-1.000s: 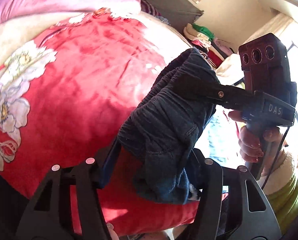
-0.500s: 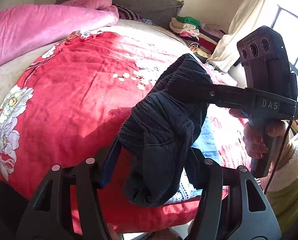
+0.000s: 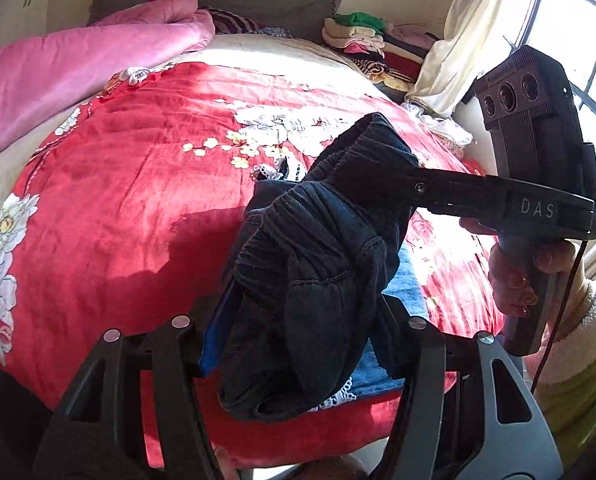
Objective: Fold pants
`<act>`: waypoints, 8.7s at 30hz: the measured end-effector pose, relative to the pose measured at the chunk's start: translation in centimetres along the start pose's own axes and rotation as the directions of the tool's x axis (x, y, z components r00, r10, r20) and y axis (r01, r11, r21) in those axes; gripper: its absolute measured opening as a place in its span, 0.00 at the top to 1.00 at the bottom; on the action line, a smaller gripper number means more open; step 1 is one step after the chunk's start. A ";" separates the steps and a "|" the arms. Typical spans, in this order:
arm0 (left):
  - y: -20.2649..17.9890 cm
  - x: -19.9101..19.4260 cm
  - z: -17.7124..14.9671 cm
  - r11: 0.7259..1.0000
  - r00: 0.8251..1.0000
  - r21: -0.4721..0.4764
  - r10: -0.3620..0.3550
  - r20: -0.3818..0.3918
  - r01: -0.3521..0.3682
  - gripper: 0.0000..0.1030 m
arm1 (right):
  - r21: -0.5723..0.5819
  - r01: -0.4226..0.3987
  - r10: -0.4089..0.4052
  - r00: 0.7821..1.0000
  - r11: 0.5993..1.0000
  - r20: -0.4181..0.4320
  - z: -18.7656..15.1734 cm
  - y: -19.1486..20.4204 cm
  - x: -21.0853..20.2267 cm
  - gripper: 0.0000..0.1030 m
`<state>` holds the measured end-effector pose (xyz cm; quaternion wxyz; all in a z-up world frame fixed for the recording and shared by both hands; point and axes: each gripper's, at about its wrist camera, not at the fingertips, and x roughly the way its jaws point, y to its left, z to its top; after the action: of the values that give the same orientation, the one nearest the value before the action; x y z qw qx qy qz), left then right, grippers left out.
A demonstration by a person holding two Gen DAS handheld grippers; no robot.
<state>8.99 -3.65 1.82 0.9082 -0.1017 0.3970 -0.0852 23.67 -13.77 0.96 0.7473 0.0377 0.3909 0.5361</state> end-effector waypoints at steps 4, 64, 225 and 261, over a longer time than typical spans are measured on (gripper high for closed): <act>-1.0 0.6 -0.1 1.000 1.000 0.019 0.005 -0.012 -0.004 0.51 | 0.020 0.009 -0.009 1.000 1.000 0.011 -0.9 -0.7 -0.9 0.61; -2.2 -0.2 -4.5 0.972 0.988 0.184 -0.136 -0.077 0.148 0.65 | 0.032 0.291 -0.279 0.939 0.956 -0.201 -0.6 -3.1 3.2 0.41; 5.5 3.6 4.0 0.991 0.991 -0.002 0.133 0.029 -0.133 0.10 | 0.306 0.571 -0.626 0.770 0.762 0.121 -5.6 -2.4 -5.2 0.06; 3.9 1.0 -4.6 0.985 0.985 0.024 0.172 0.008 -0.172 0.09 | 0.318 0.652 -0.711 0.693 0.688 0.119 -14.5 3.1 -4.9 0.05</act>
<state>6.59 -0.62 -2.93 0.9144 -0.0563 0.4008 -0.0111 11.66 -21.78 -4.92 0.9225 0.0454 0.3504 0.1552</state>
